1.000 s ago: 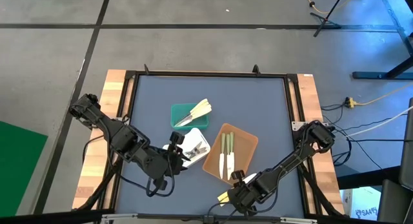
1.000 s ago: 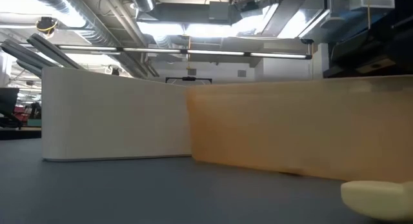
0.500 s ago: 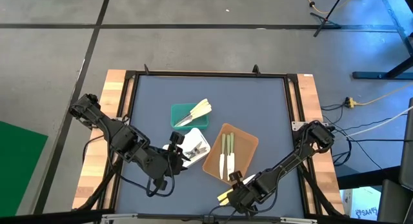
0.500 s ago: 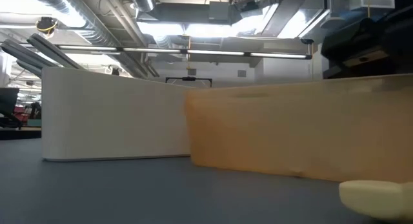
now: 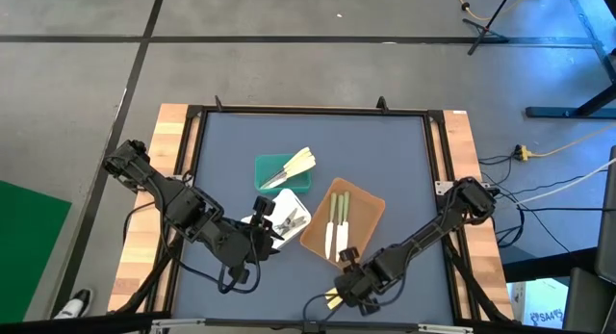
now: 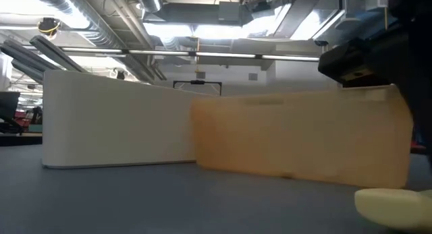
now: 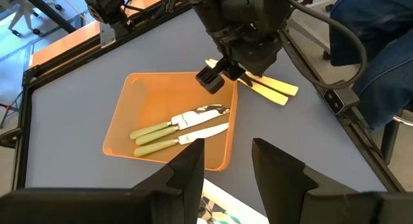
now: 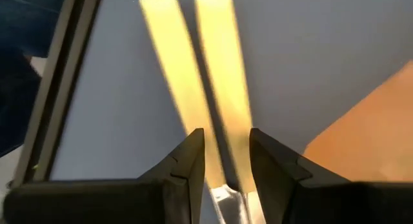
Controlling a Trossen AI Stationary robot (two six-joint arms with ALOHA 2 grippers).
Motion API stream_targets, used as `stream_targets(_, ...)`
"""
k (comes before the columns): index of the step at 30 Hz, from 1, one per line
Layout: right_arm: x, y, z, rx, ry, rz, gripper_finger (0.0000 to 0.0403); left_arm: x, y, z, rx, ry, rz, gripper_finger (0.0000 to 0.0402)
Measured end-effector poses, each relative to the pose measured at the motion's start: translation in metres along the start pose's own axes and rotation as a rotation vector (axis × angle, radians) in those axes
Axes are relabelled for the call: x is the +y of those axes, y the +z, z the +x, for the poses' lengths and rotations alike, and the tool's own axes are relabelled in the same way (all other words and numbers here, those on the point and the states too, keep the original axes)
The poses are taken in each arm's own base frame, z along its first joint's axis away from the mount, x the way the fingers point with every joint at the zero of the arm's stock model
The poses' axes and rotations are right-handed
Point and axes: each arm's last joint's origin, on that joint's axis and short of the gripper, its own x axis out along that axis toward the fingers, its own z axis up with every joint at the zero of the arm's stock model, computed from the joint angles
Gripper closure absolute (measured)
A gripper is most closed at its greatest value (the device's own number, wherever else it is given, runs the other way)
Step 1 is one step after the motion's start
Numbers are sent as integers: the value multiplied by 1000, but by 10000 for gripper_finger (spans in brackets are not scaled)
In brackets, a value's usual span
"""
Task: Sort silverware by color (type)
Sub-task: Put the yellow knife into the blue bin
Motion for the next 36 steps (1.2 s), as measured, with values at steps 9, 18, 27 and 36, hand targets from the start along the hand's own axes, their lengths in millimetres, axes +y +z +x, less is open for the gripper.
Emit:
stream_targets(9, 9, -2, 0, 5, 38, -21, 292, 0, 0, 0, 0, 0, -1, 278)
stream_targets(18, 11, 6, -6, -28, 28, -20, 292, 0, 0, 0, 0, 0, -2, 278)
stream_targets(27, 23, 10, -12, -60, 14, -51, 292, 0, 0, 0, 0, 0, -2, 278)
stream_targets(36, 19, 1, -4, -24, 12, -45, 292, 0, 0, 0, 0, -1, -2, 278)
